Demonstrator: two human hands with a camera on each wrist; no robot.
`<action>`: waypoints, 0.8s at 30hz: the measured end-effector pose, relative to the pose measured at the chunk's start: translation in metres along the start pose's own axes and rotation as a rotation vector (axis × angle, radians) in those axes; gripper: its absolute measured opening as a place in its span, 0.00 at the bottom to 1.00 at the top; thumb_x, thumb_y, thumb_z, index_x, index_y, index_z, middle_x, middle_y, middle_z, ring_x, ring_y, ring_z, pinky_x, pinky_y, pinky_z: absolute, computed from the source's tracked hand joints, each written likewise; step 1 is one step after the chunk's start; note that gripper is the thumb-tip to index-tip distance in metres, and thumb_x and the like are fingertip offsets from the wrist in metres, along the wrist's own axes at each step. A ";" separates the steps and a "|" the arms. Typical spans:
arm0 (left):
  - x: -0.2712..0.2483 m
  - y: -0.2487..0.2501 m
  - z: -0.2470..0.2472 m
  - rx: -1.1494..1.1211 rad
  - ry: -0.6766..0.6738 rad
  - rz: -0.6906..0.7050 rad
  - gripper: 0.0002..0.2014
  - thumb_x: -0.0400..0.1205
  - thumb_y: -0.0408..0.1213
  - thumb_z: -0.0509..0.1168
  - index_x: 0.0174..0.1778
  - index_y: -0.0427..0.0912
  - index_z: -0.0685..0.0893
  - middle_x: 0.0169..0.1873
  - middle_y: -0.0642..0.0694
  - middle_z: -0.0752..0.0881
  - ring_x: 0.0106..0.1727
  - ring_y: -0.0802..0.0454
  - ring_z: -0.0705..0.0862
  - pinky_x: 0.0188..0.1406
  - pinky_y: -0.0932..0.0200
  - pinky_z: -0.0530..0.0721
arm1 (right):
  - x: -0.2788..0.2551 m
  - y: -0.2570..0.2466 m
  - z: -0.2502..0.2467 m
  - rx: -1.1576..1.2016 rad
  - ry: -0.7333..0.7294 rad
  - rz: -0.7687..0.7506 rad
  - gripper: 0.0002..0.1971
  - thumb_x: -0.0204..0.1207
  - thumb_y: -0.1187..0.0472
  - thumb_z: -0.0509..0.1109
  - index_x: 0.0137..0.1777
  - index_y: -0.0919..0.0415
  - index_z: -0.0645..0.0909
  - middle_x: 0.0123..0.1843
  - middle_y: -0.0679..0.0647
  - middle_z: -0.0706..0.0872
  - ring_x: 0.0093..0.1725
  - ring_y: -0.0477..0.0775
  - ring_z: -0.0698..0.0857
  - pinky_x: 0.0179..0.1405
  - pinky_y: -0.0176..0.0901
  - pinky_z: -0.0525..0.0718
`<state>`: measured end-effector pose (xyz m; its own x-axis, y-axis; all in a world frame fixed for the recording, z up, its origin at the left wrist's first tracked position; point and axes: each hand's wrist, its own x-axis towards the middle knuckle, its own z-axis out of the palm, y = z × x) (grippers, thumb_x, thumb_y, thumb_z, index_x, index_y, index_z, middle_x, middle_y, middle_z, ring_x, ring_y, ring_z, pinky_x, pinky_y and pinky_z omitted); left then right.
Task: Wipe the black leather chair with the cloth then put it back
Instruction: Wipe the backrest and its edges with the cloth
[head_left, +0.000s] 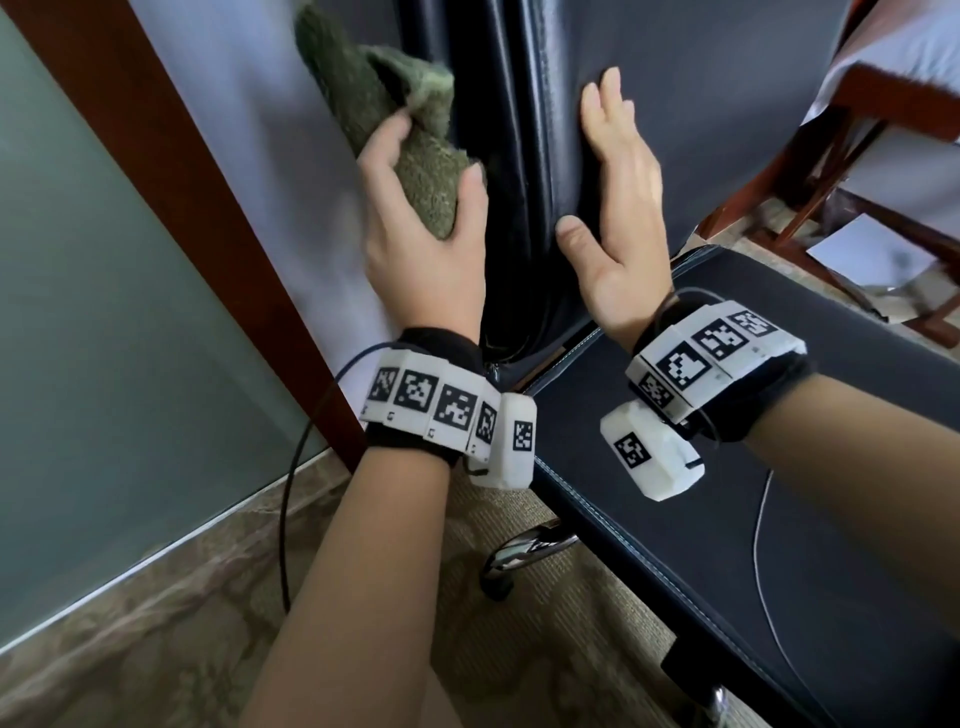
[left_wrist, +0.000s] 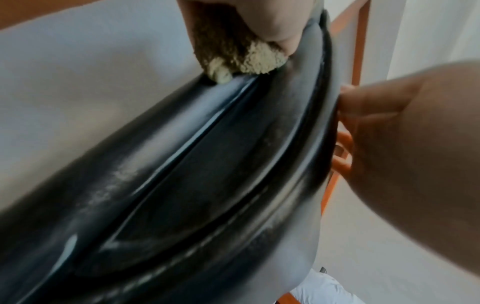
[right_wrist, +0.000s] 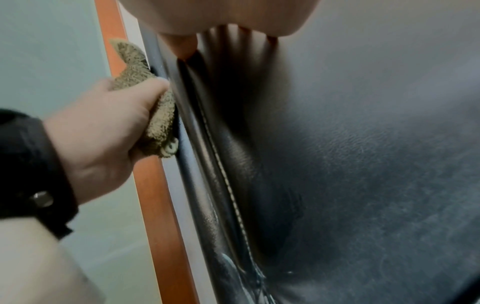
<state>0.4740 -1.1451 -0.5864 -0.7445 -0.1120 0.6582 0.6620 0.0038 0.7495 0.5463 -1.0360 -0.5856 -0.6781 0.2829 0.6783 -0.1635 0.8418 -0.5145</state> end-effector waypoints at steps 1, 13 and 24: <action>-0.002 -0.004 0.001 0.010 -0.004 0.000 0.22 0.75 0.38 0.69 0.64 0.36 0.76 0.58 0.43 0.84 0.57 0.47 0.85 0.54 0.53 0.84 | 0.000 0.001 0.000 0.002 -0.003 -0.001 0.35 0.74 0.56 0.56 0.79 0.70 0.54 0.81 0.71 0.53 0.80 0.71 0.50 0.77 0.55 0.51; -0.028 -0.014 -0.013 0.234 -0.205 -0.105 0.25 0.74 0.38 0.70 0.67 0.40 0.74 0.56 0.46 0.85 0.51 0.45 0.86 0.46 0.52 0.85 | 0.002 -0.003 -0.004 -0.021 -0.011 0.052 0.36 0.71 0.66 0.61 0.80 0.63 0.53 0.82 0.66 0.52 0.81 0.68 0.50 0.77 0.63 0.52; 0.036 0.047 -0.012 0.062 -0.082 0.159 0.26 0.78 0.35 0.67 0.72 0.40 0.71 0.64 0.51 0.76 0.62 0.73 0.75 0.56 0.83 0.69 | 0.003 -0.008 -0.010 -0.013 -0.055 0.078 0.37 0.69 0.65 0.61 0.80 0.63 0.54 0.82 0.65 0.53 0.81 0.68 0.50 0.77 0.63 0.53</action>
<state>0.4793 -1.1612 -0.5280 -0.6373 -0.0233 0.7703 0.7670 0.0767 0.6370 0.5524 -1.0375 -0.5743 -0.7267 0.3223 0.6067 -0.0996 0.8244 -0.5572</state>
